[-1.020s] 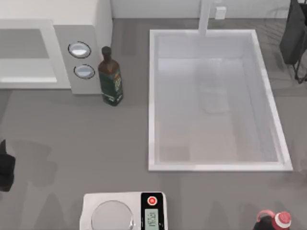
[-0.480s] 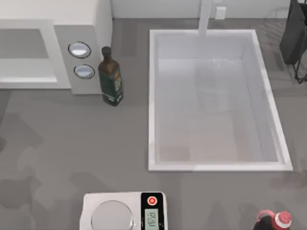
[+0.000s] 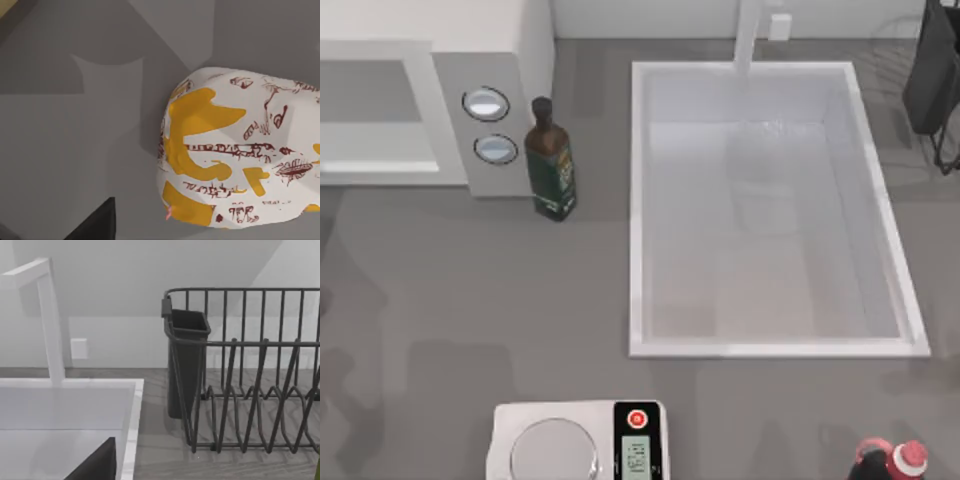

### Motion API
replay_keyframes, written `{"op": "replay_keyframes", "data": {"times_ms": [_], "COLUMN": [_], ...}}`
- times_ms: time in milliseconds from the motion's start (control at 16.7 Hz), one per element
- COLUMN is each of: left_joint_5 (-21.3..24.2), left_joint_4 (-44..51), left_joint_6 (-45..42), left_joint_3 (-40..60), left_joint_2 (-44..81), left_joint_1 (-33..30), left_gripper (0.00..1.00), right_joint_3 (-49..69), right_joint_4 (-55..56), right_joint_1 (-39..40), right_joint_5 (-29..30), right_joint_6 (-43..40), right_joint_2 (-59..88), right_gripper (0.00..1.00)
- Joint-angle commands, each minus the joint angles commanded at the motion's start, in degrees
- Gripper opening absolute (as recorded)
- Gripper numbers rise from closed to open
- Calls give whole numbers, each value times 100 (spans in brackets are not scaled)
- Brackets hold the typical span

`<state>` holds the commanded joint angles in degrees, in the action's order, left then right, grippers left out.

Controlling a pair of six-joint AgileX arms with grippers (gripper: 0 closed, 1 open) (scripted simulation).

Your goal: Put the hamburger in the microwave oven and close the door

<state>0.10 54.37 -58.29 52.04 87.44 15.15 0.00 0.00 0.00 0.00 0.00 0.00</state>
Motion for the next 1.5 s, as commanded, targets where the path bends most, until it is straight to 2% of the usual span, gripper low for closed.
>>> {"op": "replay_keyframes", "data": {"times_ms": [300,780,1080,1500], "left_joint_5": [3,0,1,1], "left_joint_4": [-103,-1917,-2086,-2086], "left_joint_6": [10,-22,-28,-28], "left_joint_3": [-73,-925,-1018,-1018], "left_joint_2": [40,963,1067,1067], "left_joint_1": [-22,7,11,11], "left_gripper": [100,100,100,47], "right_joint_3": [0,0,0,0], "right_joint_4": [0,0,0,0], "right_joint_1": [0,0,0,0], "right_joint_5": [0,0,0,0], "right_joint_6": [0,0,0,0], "right_joint_2": [0,0,0,0], "right_gripper": [100,100,100,100]}}
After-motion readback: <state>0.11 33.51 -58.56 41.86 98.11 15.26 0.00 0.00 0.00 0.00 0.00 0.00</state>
